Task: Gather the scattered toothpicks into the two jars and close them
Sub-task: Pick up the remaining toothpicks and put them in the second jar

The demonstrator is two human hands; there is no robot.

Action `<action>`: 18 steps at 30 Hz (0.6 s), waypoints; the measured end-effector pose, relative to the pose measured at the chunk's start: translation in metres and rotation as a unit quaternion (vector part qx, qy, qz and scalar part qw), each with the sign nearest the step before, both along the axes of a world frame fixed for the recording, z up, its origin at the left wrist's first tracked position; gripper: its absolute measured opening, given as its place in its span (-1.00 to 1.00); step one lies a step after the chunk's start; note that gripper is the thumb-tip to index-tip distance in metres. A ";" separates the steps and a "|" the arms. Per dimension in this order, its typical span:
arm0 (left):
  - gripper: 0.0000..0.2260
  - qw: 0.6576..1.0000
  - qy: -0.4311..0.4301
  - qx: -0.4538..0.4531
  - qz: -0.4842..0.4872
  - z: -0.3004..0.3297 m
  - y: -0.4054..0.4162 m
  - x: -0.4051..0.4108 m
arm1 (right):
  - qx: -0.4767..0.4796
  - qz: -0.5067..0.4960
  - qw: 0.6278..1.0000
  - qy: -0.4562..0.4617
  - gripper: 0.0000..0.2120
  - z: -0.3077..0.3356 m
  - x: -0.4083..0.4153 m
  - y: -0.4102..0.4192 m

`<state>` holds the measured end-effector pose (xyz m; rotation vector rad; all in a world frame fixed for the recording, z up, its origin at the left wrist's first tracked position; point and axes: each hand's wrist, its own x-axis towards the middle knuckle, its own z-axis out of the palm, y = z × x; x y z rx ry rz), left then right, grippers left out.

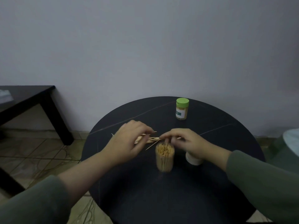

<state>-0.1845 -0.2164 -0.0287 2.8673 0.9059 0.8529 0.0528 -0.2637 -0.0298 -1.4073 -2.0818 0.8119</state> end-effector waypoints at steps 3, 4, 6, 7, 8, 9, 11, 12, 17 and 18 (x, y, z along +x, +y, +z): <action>-0.63 0.983 0.092 -0.059 0.144 -0.002 0.018 -0.015 | 0.017 -0.071 0.997 0.015 -0.62 0.000 -0.002 0.012; -0.57 0.971 0.134 -0.070 0.184 -0.002 0.024 -0.022 | 0.032 -0.075 0.996 -0.033 -0.74 0.002 -0.005 0.019; -0.54 0.947 0.203 -0.073 0.239 -0.003 0.034 -0.034 | 0.053 -0.045 0.989 -0.128 -0.79 0.010 -0.013 0.030; -0.54 0.936 0.229 -0.071 0.259 -0.003 0.038 -0.040 | 0.059 -0.022 0.982 -0.178 -0.77 0.013 -0.017 0.036; -0.55 0.924 0.253 -0.075 0.276 -0.004 0.041 -0.045 | 0.067 -0.004 0.970 -0.234 -0.75 0.016 -0.020 0.042; -0.55 0.912 0.274 -0.087 0.292 -0.005 0.044 -0.049 | 0.077 0.011 0.957 -0.280 -0.72 0.017 -0.024 0.048; -0.56 0.897 0.297 -0.110 0.308 -0.006 0.047 -0.055 | 0.082 0.027 0.944 -0.317 -0.66 0.016 -0.032 0.059; -0.57 0.895 0.303 -0.115 0.305 -0.007 0.047 -0.056 | 0.076 0.029 0.945 -0.316 -0.64 0.013 -0.034 0.063; -0.65 0.905 0.307 -0.072 0.287 -0.009 0.053 -0.057 | 0.042 0.044 0.960 -0.275 -0.63 -0.003 -0.040 0.075; -0.66 0.906 0.304 -0.069 0.285 -0.009 0.056 -0.059 | 0.041 0.044 0.960 -0.275 -0.63 -0.006 -0.041 0.076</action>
